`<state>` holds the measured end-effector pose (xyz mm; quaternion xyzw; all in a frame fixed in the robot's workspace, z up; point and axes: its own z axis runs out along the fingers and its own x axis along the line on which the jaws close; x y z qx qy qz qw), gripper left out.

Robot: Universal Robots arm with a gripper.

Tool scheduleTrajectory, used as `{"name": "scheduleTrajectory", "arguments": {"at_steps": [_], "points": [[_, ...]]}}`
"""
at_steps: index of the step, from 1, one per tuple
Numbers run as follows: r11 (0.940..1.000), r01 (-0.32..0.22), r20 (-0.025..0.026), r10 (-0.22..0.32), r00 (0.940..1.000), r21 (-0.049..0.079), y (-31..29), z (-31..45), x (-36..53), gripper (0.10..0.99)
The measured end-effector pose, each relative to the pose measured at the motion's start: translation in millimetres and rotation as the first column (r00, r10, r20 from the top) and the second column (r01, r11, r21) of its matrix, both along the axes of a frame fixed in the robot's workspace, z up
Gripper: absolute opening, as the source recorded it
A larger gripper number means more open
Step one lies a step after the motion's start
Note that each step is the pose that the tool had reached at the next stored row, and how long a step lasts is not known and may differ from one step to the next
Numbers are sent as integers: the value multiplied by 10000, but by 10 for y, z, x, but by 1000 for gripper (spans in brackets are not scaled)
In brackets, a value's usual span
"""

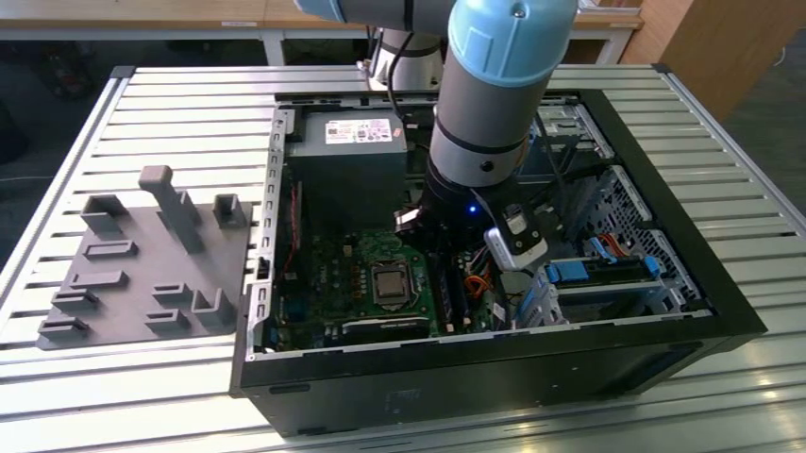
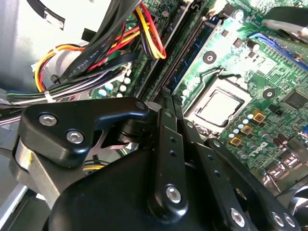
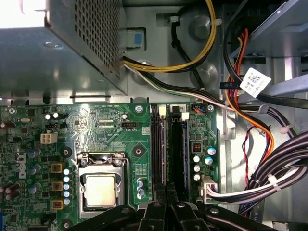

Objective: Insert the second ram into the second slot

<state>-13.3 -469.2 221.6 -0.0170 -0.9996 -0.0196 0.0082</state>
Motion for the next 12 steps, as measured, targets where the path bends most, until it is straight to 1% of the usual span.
{"name": "scheduleTrajectory", "arguments": {"at_steps": [5,12], "points": [[10000,-59,-1,59,10000,2,0,-31,-8,114],[10000,-59,-4,59,10000,0,0,-37,-8,114]]}}
